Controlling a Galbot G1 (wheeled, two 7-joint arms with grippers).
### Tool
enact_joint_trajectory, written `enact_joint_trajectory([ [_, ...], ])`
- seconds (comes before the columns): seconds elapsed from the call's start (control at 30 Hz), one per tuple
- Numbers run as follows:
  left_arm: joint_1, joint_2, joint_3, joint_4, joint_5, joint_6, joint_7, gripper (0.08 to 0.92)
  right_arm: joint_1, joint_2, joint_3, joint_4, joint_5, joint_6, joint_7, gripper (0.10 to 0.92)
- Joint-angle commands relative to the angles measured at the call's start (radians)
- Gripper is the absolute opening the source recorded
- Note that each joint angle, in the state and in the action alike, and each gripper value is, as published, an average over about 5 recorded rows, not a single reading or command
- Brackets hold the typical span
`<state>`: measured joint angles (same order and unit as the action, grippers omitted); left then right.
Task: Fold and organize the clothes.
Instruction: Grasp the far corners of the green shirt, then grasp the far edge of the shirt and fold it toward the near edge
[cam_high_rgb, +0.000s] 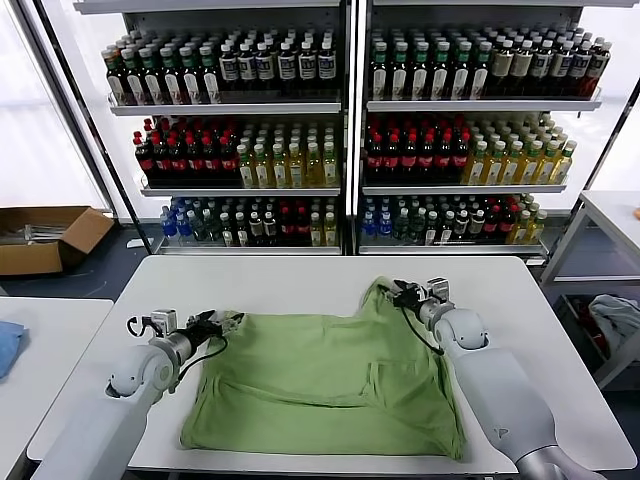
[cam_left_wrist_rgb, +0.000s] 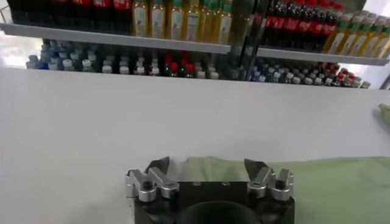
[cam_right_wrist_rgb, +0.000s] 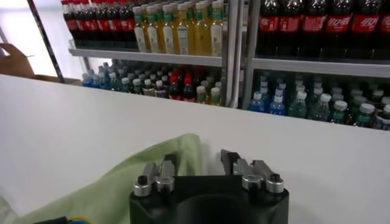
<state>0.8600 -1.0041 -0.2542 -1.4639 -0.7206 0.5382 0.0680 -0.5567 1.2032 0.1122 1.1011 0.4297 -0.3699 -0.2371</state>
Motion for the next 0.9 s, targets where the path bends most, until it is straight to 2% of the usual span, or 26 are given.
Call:
enact_joint_trajectory([
  [0.03,-0.007,-0.013,0.015,0.012,0.003,0.003,0.007,0.674,-0.008,-0.001,-0.009,0.015,-0.010,-0.007,-0.001,0.343],
  [0.23,-0.005,-0.010,0.015,0.010,0.002,0.002,0.016,0.501,-0.029,-0.006,-0.002,0.066,0.002,-0.008,0.000,0.170],
  [0.33,-0.002,-0.010,0.013,0.009,0.004,0.002,0.019,0.414,-0.031,-0.007,0.005,0.086,0.014,-0.008,0.005,0.118],
  [0.67,0.001,-0.006,-0.002,-0.002,0.010,-0.003,0.011,0.129,-0.042,0.003,0.034,0.167,0.058,-0.010,0.028,0.106],
  [0.77,0.010,-0.002,-0.016,-0.026,0.004,-0.008,0.006,0.092,-0.069,0.002,0.055,0.226,0.084,-0.021,0.042,0.106],
  [0.9,0.029,0.005,-0.046,-0.073,0.000,-0.012,0.000,0.089,-0.114,-0.007,0.078,0.317,0.112,-0.042,0.058,0.106],
])
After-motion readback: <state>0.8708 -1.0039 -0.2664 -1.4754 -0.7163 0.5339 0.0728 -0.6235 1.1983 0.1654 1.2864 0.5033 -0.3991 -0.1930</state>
